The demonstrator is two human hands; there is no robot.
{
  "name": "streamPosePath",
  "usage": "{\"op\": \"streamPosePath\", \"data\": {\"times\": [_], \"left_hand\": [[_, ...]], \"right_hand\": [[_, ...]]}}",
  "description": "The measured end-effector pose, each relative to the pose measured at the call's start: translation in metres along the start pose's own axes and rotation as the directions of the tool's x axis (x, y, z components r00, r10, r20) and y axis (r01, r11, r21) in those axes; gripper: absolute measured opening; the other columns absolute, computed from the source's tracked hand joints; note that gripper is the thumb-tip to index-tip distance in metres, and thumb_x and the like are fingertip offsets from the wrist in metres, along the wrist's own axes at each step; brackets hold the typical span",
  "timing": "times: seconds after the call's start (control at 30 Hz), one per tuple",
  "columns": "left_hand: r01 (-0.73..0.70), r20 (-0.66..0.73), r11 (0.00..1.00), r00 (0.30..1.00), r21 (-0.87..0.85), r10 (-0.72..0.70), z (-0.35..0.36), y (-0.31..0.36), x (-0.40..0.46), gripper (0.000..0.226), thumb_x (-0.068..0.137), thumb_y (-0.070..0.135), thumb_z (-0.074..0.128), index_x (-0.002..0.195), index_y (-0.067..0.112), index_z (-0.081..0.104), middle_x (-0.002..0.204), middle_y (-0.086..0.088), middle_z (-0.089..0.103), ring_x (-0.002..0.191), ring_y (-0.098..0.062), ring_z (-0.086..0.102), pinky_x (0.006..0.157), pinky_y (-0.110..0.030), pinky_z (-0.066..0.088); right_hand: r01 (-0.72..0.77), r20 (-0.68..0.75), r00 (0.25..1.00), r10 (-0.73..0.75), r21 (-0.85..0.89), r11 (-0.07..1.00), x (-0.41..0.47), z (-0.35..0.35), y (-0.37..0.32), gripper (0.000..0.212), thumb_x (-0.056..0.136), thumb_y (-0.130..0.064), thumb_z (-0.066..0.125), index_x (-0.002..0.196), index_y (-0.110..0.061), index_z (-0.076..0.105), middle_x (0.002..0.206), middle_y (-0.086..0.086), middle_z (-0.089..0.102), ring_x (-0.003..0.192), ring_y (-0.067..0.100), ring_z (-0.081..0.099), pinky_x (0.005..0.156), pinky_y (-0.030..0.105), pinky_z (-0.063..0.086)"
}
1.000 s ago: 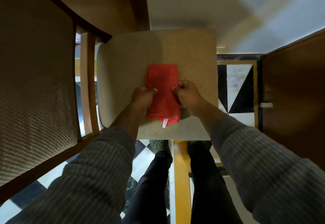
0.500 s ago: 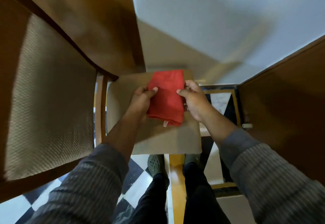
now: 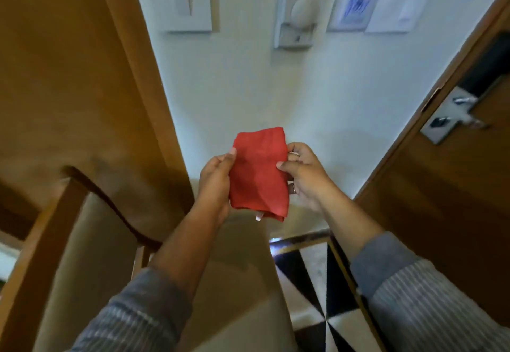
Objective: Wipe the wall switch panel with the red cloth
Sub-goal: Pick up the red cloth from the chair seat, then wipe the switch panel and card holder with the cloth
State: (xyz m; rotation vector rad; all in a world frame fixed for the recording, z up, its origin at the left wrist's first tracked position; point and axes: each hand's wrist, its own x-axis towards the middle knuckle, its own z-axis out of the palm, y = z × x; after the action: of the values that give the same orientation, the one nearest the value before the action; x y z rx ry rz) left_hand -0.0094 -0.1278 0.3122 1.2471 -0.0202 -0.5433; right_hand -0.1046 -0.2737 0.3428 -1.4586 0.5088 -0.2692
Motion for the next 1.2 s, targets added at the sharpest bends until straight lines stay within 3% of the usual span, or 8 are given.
{"op": "streamPosePath", "data": {"times": [0.1, 0.3, 0.5, 0.73, 0.87, 0.93, 1.1, 1.2], "left_hand": [[-0.068, 0.039, 0.996, 0.997, 0.049, 0.067, 0.027, 0.035, -0.002, 0.023, 0.095, 0.040, 0.066, 0.090, 0.017, 0.064, 0.100, -0.004, 0.075, 0.096, -0.025, 0.068, 0.085, -0.044, 0.057], [-0.243, 0.072, 0.967, 0.969, 0.081, 0.237, 0.085, 0.087, -0.001, 0.017, 0.094, 0.030, 0.070, 0.103, 0.018, 0.062, 0.109, -0.007, 0.074, 0.101, -0.027, 0.069, 0.077, -0.040, 0.057], [-0.301, 0.091, 0.945, 0.952, 0.127, 0.291, 0.142, 0.115, 0.018, 0.027, 0.094, 0.043, 0.067, 0.111, 0.022, 0.065, 0.109, 0.003, 0.073, 0.102, -0.020, 0.070, 0.086, -0.038, 0.058], [-0.350, 0.064, 0.918, 0.937, 0.186, 0.344, 0.218, 0.108, 0.048, 0.011, 0.093, 0.013, 0.069, 0.103, 0.011, 0.072, 0.097, -0.013, 0.080, 0.086, -0.024, 0.075, 0.076, -0.036, 0.061], [-0.463, 0.018, 0.865, 0.883, 0.192, 0.469, 0.263, 0.109, 0.065, 0.011, 0.092, 0.010, 0.070, 0.103, 0.012, 0.070, 0.095, -0.014, 0.079, 0.089, -0.028, 0.075, 0.083, -0.042, 0.062], [-0.515, -0.003, 0.824, 0.848, 0.235, 0.530, 0.280, 0.111, 0.073, 0.012, 0.092, 0.013, 0.071, 0.104, 0.015, 0.067, 0.097, -0.012, 0.078, 0.092, -0.029, 0.075, 0.083, -0.041, 0.063], [-0.562, -0.055, 0.717, 0.770, 0.413, 0.635, 0.302, 0.115, 0.092, 0.010, 0.091, 0.015, 0.072, 0.096, 0.020, 0.065, 0.092, -0.007, 0.075, 0.089, -0.026, 0.073, 0.080, -0.040, 0.061], [-0.569, -0.047, 0.652, 0.734, 0.501, 0.677, 0.308, 0.120, 0.096, 0.010, 0.091, 0.017, 0.072, 0.100, 0.019, 0.067, 0.091, -0.002, 0.075, 0.086, -0.020, 0.073, 0.080, -0.036, 0.062]], "right_hand": [[0.107, -0.066, 0.992, -0.108, -0.018, 0.994, -0.004, -0.011, -0.038, 0.030, 0.093, 0.001, 0.051, 0.111, -0.023, 0.047, 0.117, 0.008, 0.067, 0.083, 0.020, 0.066, 0.050, 0.028, 0.051], [0.347, -0.177, 0.920, -0.349, -0.044, 0.937, 0.005, -0.033, -0.094, 0.070, 0.095, -0.011, 0.062, 0.150, -0.033, 0.026, 0.121, 0.001, 0.069, 0.100, 0.013, 0.070, 0.087, 0.037, 0.058], [0.499, -0.270, 0.828, -0.491, -0.041, 0.865, 0.040, -0.065, -0.132, 0.060, 0.090, -0.005, 0.061, 0.133, -0.044, 0.043, 0.118, -0.004, 0.069, 0.095, 0.010, 0.071, 0.073, 0.024, 0.058], [0.636, -0.241, 0.648, -0.722, -0.351, 0.687, 0.090, -0.125, -0.140, 0.061, 0.081, 0.013, 0.049, 0.115, -0.036, 0.060, 0.121, -0.007, 0.059, 0.112, 0.016, 0.058, 0.096, 0.036, 0.052], [0.716, -0.184, 0.455, -0.871, -0.506, 0.481, 0.125, -0.161, -0.159, 0.056, 0.080, 0.020, 0.049, 0.118, -0.019, 0.066, 0.117, 0.002, 0.056, 0.108, 0.004, 0.052, 0.094, 0.005, 0.040], [0.712, -0.177, 0.395, -0.902, -0.561, 0.422, 0.142, -0.172, -0.166, 0.053, 0.081, 0.021, 0.049, 0.120, -0.010, 0.066, 0.119, 0.007, 0.056, 0.108, 0.004, 0.051, 0.094, 0.002, 0.037], [0.639, -0.082, 0.257, -0.963, -0.733, 0.233, 0.182, -0.181, -0.165, 0.041, 0.085, 0.008, 0.048, 0.119, -0.002, 0.069, 0.114, 0.020, 0.064, 0.103, 0.038, 0.061, 0.090, 0.040, 0.053], [0.521, -0.067, 0.146, -0.987, -0.843, 0.135, 0.207, -0.182, -0.162, 0.035, 0.089, -0.004, 0.050, 0.117, -0.004, 0.071, 0.112, 0.021, 0.066, 0.101, 0.043, 0.061, 0.085, 0.047, 0.054]]}}
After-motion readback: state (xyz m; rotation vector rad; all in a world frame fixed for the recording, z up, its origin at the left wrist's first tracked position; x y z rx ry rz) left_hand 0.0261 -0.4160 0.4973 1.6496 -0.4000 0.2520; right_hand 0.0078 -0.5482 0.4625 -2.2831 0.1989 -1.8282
